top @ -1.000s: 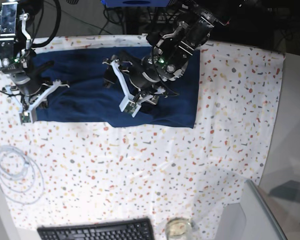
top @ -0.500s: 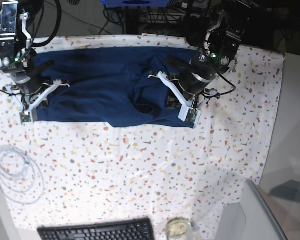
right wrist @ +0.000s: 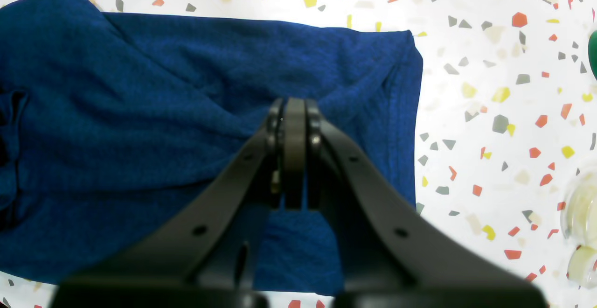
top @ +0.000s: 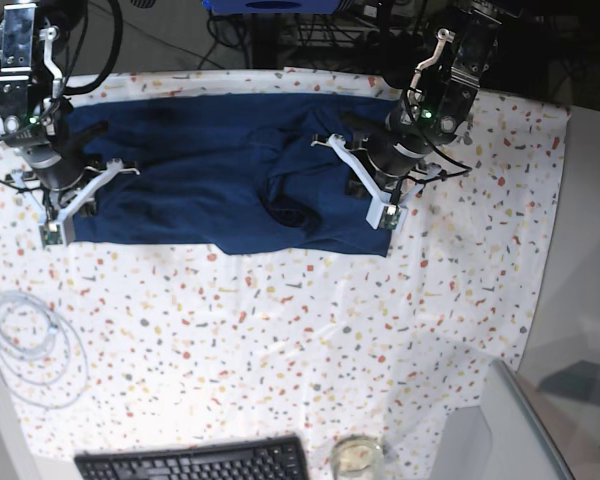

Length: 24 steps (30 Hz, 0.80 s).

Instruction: Layout the t-shirt on the table in an organized manner, then fold the t-shirt properly

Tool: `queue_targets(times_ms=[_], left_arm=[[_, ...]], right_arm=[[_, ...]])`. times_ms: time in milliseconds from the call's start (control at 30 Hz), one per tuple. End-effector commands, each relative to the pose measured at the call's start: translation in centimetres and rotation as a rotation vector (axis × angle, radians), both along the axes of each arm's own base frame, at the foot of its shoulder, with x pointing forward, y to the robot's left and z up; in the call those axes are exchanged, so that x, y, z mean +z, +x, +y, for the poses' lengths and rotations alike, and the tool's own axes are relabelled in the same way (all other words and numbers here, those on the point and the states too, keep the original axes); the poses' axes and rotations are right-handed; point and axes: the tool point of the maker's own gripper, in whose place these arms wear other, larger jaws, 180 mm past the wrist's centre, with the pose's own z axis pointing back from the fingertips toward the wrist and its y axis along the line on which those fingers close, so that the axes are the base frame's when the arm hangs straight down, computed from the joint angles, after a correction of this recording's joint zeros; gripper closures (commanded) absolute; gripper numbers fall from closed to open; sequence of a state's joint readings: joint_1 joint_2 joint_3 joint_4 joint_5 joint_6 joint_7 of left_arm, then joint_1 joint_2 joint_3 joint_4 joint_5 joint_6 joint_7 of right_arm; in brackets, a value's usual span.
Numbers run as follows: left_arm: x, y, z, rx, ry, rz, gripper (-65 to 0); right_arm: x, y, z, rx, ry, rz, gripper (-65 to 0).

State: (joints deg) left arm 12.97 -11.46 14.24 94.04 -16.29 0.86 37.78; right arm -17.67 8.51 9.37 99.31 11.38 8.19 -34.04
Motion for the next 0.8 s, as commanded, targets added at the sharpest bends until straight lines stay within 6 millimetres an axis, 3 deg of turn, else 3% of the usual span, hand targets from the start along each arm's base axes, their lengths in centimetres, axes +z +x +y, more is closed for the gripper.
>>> queue_targets(times_ms=[0,233,500,667,767], left_arm=[[0.9,0.8,-0.6,-0.01,-0.016,-0.037,0.0],[0.4,-1.3,-4.6,-0.121,-0.053,-0.004,0.0],[0.2,-2.6,-6.6,-0.178,-0.072,0.012,0.0],[0.5,-5.3,-10.8,-0.312,-0.111,0.03,0.0],[1.2,-5.9,-12.8,-0.356,-0.139,0.02,0.0]], right_arm=[[1.1,0.9,-0.3,0.005,-0.011,-0.046,0.0],[1.1,0.9,-0.3,0.005,-0.011,-0.046,0.0],[1.0,0.8,-0.3,0.005,-0.011,-0.043,0.0],[1.0,0.8,-0.3,0.005,-0.011,-0.043,0.0],[1.0,0.8,-0.3,0.005,-0.011,-0.043,0.0]])
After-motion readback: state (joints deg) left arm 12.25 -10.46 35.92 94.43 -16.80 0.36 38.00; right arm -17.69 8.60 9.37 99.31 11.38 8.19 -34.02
